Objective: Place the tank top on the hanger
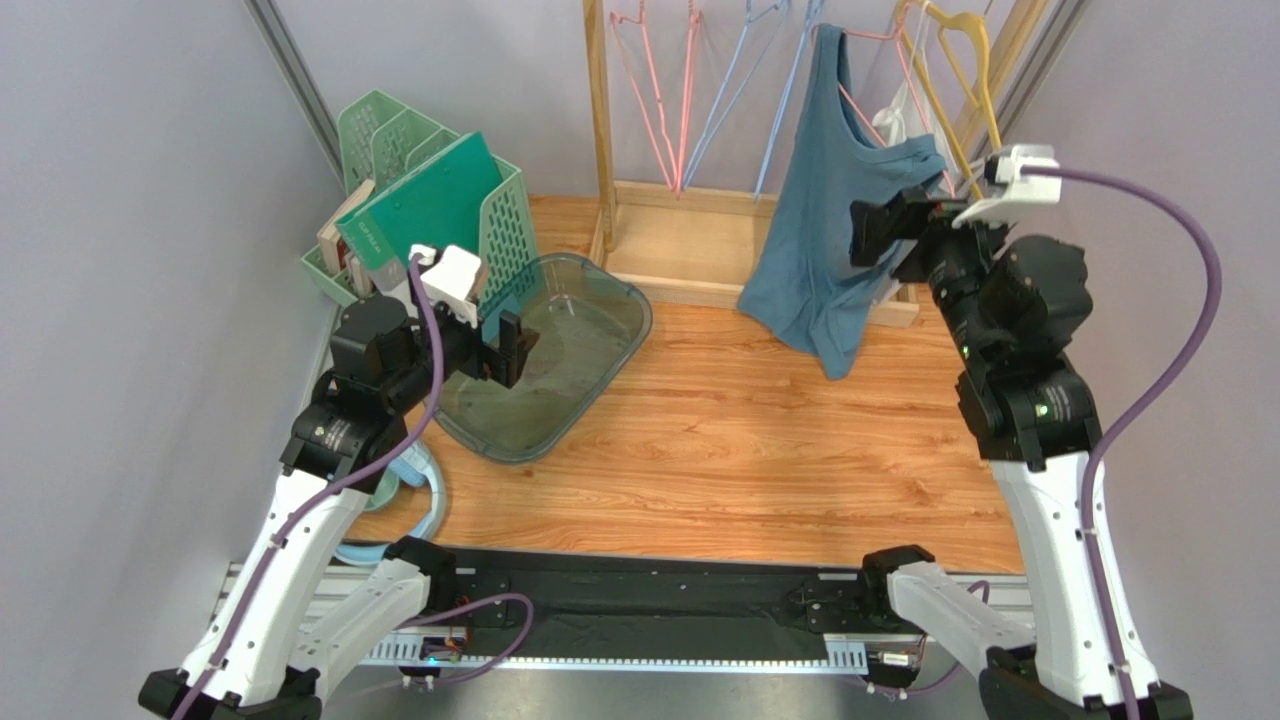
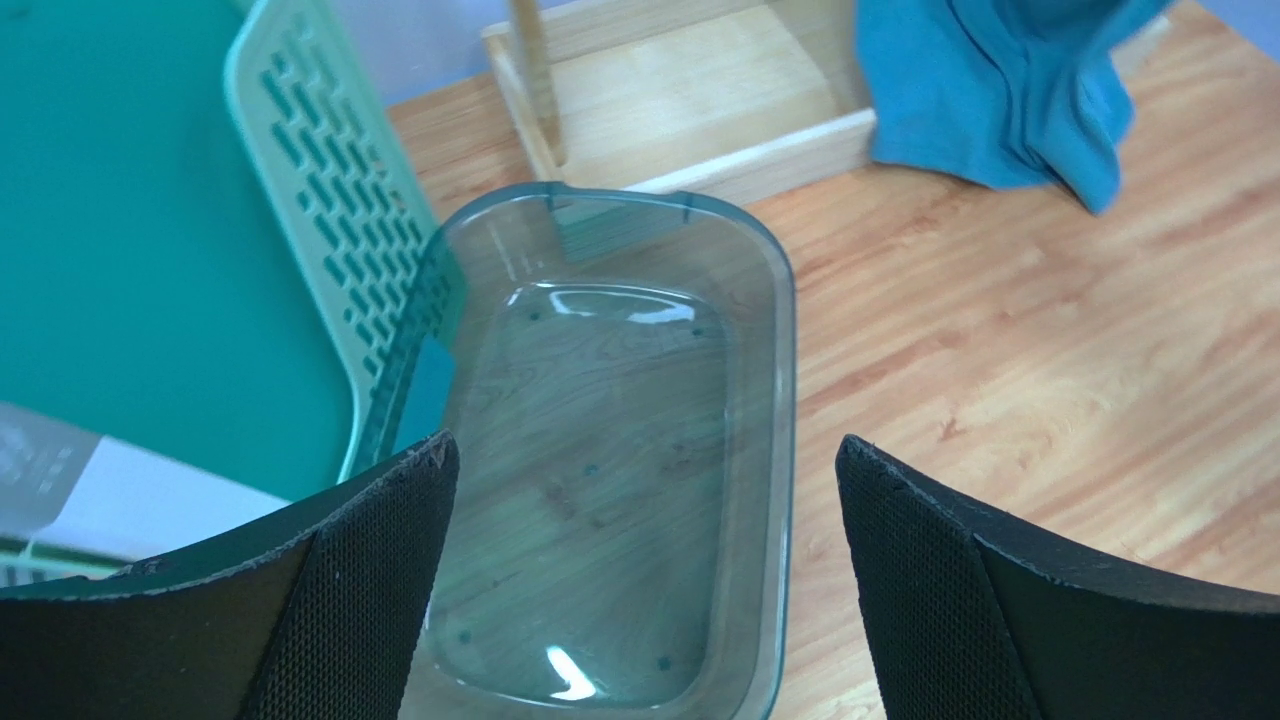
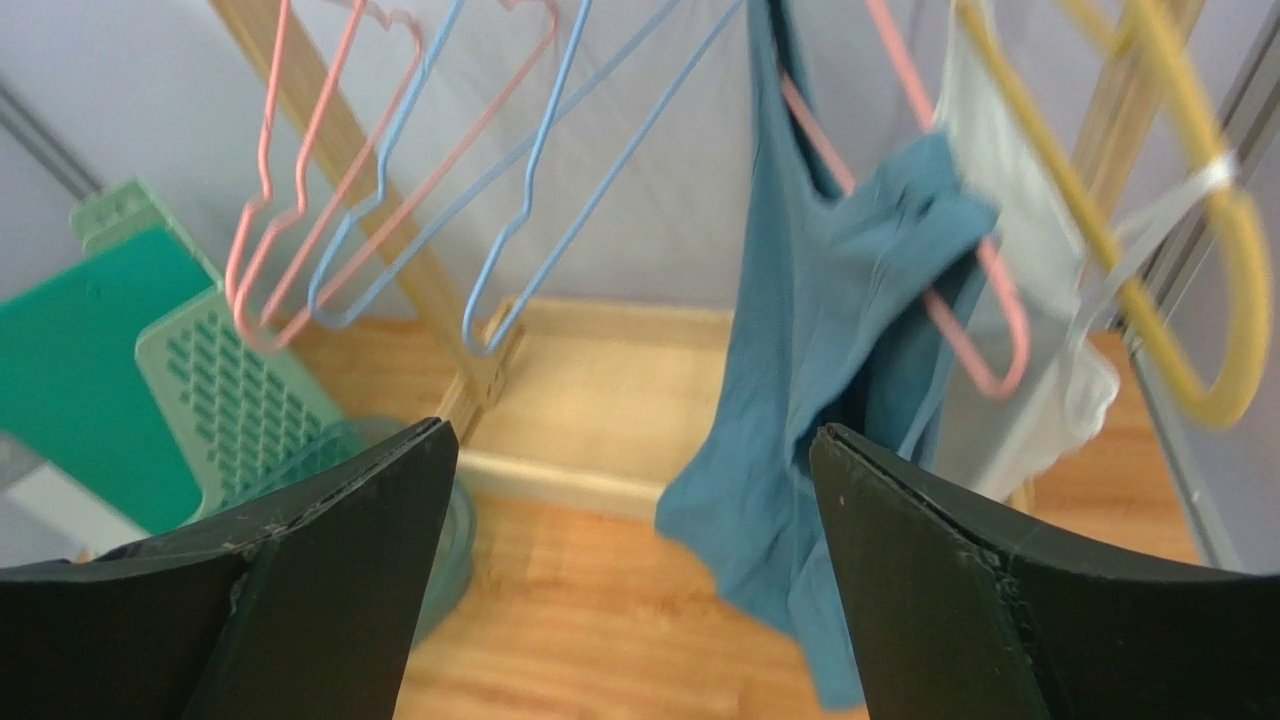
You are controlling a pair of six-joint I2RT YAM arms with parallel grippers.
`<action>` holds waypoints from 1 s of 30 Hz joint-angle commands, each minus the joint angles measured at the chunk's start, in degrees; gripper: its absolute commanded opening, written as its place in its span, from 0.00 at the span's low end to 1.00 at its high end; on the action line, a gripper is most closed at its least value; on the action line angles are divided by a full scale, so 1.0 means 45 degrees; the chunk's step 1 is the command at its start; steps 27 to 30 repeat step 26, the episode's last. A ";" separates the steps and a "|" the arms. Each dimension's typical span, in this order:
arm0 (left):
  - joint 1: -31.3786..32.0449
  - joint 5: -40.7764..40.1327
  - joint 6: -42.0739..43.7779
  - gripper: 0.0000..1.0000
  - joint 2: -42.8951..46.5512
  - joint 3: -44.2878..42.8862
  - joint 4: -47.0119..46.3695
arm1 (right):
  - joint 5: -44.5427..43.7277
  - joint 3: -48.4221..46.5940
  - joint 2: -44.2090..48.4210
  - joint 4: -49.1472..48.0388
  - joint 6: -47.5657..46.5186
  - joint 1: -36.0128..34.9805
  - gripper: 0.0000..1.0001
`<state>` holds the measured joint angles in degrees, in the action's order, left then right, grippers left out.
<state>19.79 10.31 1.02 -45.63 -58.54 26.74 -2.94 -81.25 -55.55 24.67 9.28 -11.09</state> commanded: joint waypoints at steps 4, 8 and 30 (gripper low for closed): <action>-0.0980 -0.1351 -0.1437 0.99 0.0842 0.0178 -0.0825 | -0.0303 0.3287 0.1912 0.1276 0.0731 -0.1128 0.95; -0.0980 -0.1607 -0.1223 0.99 0.0823 0.0080 -0.0709 | -0.0733 0.5005 0.2694 0.1277 0.0731 -0.1148 0.95; -0.0980 -0.2368 -0.1320 0.99 0.1272 0.0080 -0.0845 | -0.0694 0.5830 0.2911 0.1218 0.0868 -0.1148 0.95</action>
